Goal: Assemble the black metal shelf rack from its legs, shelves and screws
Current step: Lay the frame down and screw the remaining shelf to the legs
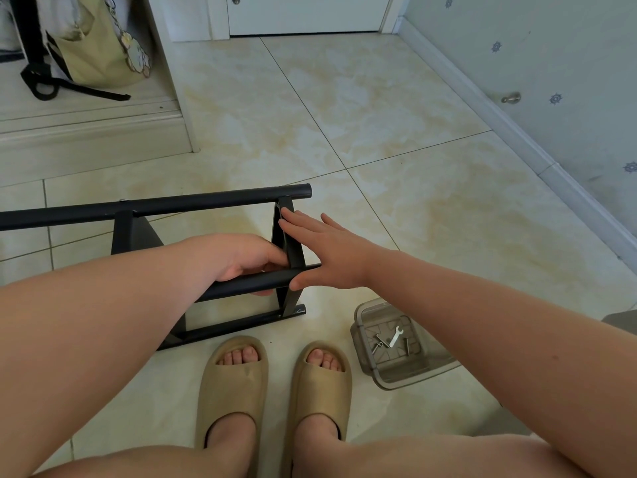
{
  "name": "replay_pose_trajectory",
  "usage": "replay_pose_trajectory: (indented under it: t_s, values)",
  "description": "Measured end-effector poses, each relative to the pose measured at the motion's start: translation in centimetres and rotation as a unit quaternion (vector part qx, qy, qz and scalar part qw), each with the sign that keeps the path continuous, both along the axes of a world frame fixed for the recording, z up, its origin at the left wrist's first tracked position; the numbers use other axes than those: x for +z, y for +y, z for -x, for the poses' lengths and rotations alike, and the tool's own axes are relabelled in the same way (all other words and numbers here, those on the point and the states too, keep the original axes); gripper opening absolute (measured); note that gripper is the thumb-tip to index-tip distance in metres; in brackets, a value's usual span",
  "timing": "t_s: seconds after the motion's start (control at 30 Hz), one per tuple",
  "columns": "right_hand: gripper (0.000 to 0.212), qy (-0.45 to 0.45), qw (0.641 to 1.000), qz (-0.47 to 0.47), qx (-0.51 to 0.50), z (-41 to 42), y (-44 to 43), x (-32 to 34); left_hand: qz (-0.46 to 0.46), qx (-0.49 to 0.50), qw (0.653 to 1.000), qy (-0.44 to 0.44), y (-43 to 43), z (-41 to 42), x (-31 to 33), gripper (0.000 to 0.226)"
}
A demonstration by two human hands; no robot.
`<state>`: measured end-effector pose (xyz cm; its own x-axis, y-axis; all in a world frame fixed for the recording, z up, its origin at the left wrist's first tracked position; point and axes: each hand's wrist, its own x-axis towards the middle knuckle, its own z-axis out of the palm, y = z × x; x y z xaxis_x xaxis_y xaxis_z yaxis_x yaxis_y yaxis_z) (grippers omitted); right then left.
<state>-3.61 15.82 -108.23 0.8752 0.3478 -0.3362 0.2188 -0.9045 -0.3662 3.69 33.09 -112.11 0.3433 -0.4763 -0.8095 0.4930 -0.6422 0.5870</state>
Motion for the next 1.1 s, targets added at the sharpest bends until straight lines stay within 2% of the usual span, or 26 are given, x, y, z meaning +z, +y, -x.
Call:
replay_pose_trajectory:
  t_s: [0.17,0.3,0.43,0.53,0.77,0.9,1.0,1.03,1.1]
  values:
    - [0.104,0.003,1.000,0.001,0.001,0.0,0.0,0.0,0.020,0.003,1.000,-0.006,0.1,-0.1,-0.1,0.012]
    - [0.103,0.002,1.000,0.002,0.002,0.0,0.0,0.1,0.038,0.004,0.999,0.025,0.4,-0.3,-0.1,0.015]
    - [0.103,0.000,1.000,0.002,0.003,0.1,0.0,0.1,0.000,0.008,0.999,0.034,0.1,-0.1,0.0,0.018]
    - [0.104,-0.002,1.000,0.002,0.004,0.2,0.0,0.0,-0.014,-0.003,1.000,0.005,-0.1,0.1,0.0,0.019]
    - [0.103,-0.001,1.000,0.000,0.003,0.0,-0.1,-0.1,0.027,-0.004,0.999,-0.028,-0.1,0.1,0.1,0.010]
    - [0.103,-0.003,1.000,0.003,0.008,-0.1,-0.1,-0.2,0.070,-0.004,0.997,-0.036,0.3,0.0,0.3,0.020]
    - [0.104,0.000,1.000,0.013,0.014,-0.2,-0.1,-0.1,0.057,0.014,0.994,-0.088,0.2,0.2,0.6,0.021]
    - [0.105,0.000,1.000,0.023,0.016,-0.3,-0.1,0.0,0.043,0.006,0.990,-0.133,0.2,0.3,0.7,0.019]
    - [0.106,-0.005,0.998,0.052,0.023,-0.3,0.0,0.4,-0.009,-0.089,0.959,-0.270,0.5,0.5,1.3,0.011]
